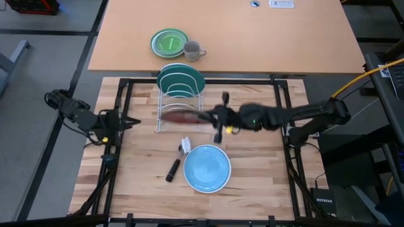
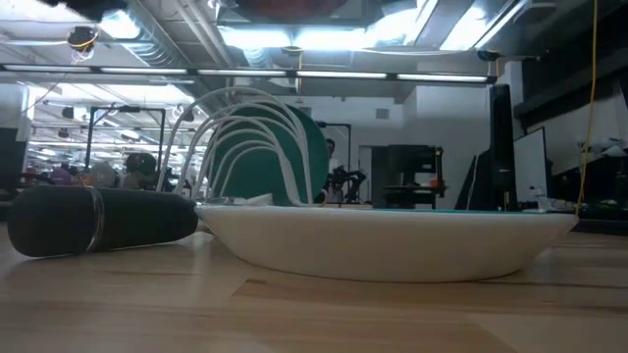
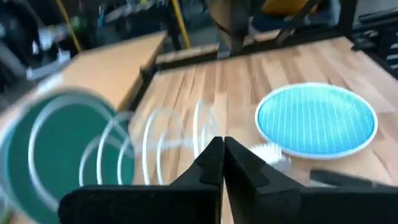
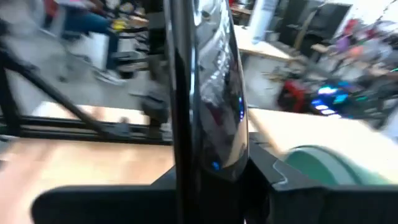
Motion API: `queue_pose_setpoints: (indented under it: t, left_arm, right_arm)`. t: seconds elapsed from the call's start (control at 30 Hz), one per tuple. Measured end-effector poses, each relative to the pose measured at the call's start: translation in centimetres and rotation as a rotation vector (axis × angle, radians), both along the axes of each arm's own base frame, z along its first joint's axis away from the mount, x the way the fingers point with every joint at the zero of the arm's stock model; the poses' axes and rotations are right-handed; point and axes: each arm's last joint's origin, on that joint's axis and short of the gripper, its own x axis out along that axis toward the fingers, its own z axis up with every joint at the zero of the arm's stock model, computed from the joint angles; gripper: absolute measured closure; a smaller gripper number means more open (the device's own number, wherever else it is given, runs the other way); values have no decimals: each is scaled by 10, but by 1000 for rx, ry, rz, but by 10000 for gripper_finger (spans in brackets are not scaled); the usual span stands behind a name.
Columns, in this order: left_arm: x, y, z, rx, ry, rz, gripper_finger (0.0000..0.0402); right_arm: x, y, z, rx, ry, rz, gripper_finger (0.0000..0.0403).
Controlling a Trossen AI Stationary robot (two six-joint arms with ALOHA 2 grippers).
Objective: Sort dishes
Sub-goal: Put the red plate into the white dish rack
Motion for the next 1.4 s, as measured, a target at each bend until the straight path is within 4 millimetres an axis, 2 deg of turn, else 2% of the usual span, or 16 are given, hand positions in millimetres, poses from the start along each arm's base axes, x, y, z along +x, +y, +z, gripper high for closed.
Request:
queue_pose_setpoints:
  t: [0.07, 0.17, 0.37, 0.53, 0.7, 0.8, 1.17, 1.4]
  left_arm:
    - [-5, 3, -3, -41, 4, 18, 400]
    - [-8, 5, 0, -50, -31, 12, 400]
    - [-8, 5, 0, -37, -28, 9, 400]
    - [-8, 5, 0, -37, -27, 9, 400]
    - [-8, 5, 0, -36, -27, 9, 400]
    - [-8, 5, 0, -36, -26, 9, 400]
    - [-8, 5, 0, -36, -27, 10, 400]
    - [-8, 5, 0, -36, -27, 10, 400]
  right_arm:
    - [3, -20, 8, -42, 17, -12, 346]
    - [11, -52, 7, -55, 44, 4, 345]
    - [20, -115, -12, -79, 105, 21, 345]
    - [33, -152, -37, -103, 137, 48, 345]
    - [46, -169, -56, -89, 127, 100, 345]
    - [56, -174, -76, -64, 169, 123, 345]
    - [81, -183, -137, 11, 300, 146, 345]
    - [88, -185, -158, 47, 336, 144, 345]
